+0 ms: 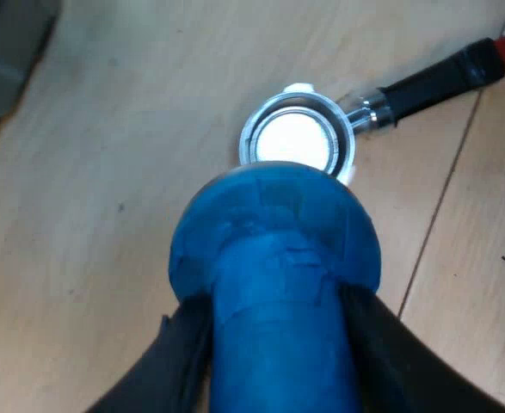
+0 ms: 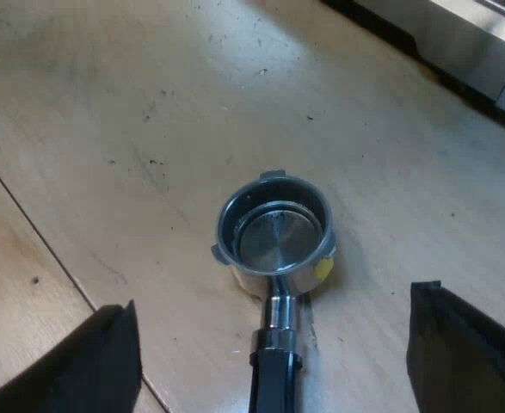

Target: Grind coffee beans and then tamp

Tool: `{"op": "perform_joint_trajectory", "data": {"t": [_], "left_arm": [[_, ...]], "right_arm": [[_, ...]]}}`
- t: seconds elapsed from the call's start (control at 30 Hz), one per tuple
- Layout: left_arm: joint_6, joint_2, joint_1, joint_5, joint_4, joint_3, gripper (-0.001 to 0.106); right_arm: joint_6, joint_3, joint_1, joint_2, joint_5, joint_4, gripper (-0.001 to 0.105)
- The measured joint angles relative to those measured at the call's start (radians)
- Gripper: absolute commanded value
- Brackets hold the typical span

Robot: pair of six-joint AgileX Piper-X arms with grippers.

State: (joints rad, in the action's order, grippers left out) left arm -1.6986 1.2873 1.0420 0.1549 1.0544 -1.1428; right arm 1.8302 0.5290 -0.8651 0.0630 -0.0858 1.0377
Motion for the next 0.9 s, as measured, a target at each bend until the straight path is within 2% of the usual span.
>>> {"op": "perform_joint_trajectory", "data": {"t": [0.33,0.43,0.57,0.9], "left_arm": [[0.013,0.203,0.073,-0.002,-0.031,-0.093,0.001],[0.039,0.233,0.093,-0.007,-0.032,-0.096,0.001],[0.045,0.274,0.128,-0.045,-0.033,-0.096,0.001],[0.055,0.346,0.13,-0.056,-0.063,-0.096,0.001]], "right_arm": [[-0.028,0.0,0.0,0.0,-0.001,0.0,0.066],[-0.035,0.0,0.0,0.0,-0.001,0.0,0.066],[-0.038,0.0,0.0,0.0,-0.001,0.0,0.066],[-0.049,0.0,0.0,0.0,-0.001,0.0,0.066]]}}
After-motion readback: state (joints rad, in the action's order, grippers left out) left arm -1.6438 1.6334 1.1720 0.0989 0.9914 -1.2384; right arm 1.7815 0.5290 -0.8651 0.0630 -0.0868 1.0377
